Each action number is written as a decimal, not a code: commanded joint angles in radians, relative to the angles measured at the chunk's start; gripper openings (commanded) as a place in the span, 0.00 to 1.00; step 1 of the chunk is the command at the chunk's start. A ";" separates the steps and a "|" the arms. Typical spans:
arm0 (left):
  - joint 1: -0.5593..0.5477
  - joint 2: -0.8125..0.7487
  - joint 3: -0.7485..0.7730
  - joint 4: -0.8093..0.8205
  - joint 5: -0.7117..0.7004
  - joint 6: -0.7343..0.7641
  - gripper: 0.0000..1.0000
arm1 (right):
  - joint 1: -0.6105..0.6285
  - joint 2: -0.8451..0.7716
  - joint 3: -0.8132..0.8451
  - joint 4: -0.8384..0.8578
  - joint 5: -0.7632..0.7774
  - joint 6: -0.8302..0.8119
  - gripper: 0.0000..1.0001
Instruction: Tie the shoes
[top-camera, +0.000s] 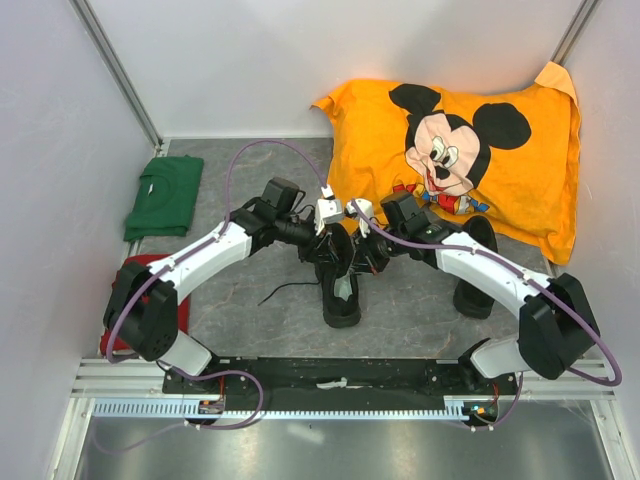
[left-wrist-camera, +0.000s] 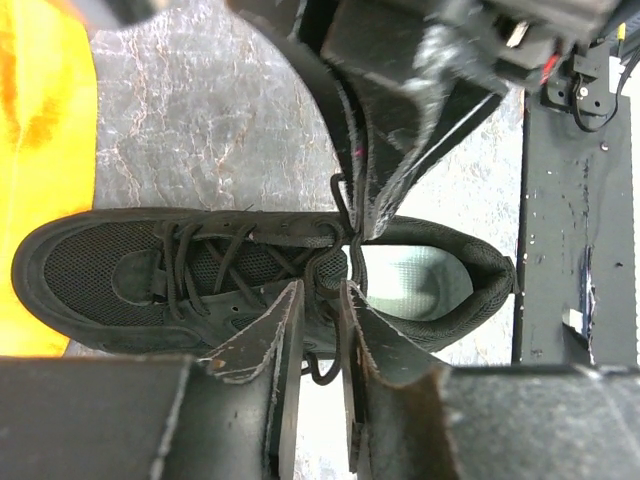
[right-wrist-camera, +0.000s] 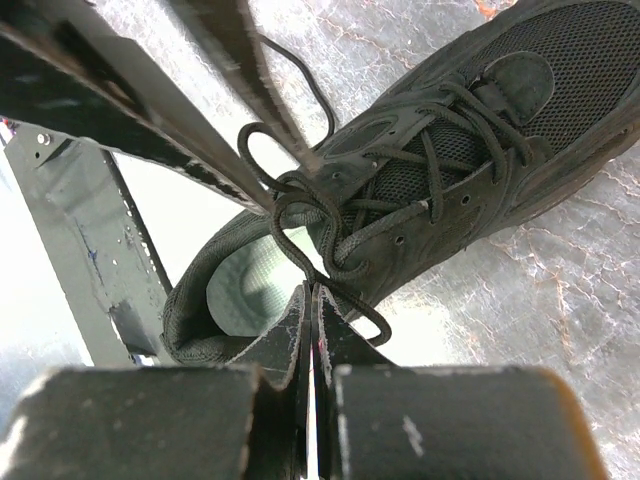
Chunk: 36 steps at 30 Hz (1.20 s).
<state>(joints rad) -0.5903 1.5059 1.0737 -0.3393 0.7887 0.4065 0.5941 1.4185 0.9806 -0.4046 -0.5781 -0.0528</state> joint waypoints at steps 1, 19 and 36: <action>0.001 0.046 0.063 -0.059 0.038 0.058 0.30 | 0.007 -0.017 0.038 -0.026 -0.005 -0.027 0.00; 0.000 0.128 0.129 -0.133 0.084 0.117 0.08 | 0.009 -0.055 0.032 -0.059 -0.008 -0.035 0.00; -0.003 0.175 0.160 -0.178 0.083 0.114 0.03 | 0.007 -0.105 0.032 -0.045 0.006 -0.005 0.00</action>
<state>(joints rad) -0.5846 1.6596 1.2037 -0.4847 0.8696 0.4953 0.5930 1.3762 0.9810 -0.5041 -0.5598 -0.0547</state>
